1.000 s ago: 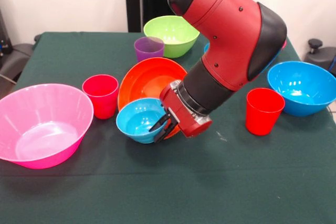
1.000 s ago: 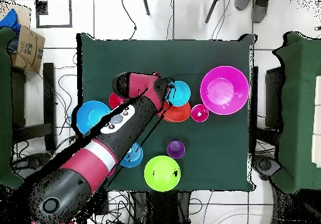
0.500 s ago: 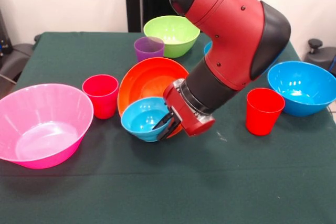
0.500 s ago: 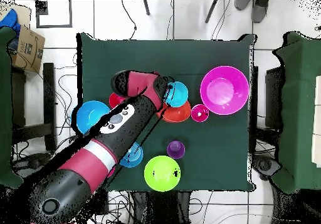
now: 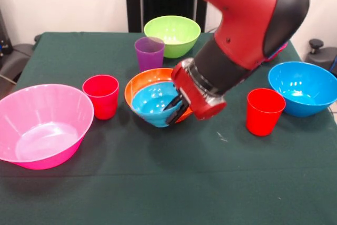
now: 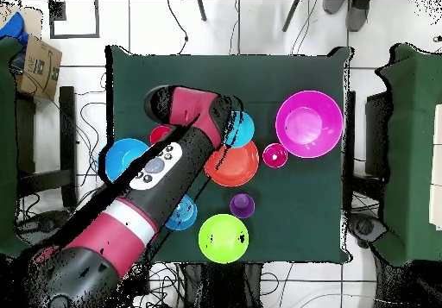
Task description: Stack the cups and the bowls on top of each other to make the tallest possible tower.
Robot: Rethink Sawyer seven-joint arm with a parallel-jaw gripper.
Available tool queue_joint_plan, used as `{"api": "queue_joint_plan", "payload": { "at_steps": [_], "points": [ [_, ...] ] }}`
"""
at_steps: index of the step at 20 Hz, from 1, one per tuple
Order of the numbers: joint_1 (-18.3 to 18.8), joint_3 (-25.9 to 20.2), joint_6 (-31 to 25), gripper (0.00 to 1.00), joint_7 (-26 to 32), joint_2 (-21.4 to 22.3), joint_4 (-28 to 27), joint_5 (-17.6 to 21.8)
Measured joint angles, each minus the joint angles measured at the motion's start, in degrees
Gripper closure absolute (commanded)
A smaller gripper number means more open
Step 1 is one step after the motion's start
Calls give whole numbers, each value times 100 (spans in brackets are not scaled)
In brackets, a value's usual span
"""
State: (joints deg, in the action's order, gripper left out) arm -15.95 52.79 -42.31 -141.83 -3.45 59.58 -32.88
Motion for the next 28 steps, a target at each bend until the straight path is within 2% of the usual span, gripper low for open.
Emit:
{"api": "queue_joint_plan", "payload": {
  "at_steps": [9,12,22,28],
  "points": [
    [111,1,-352,100,0,610,2,5],
    [174,1,-355,100,0,684,-13,8],
    [285,2,-355,100,0,610,-114,11],
    [318,68,-354,100,0,335,-382,9]
  ]
}}
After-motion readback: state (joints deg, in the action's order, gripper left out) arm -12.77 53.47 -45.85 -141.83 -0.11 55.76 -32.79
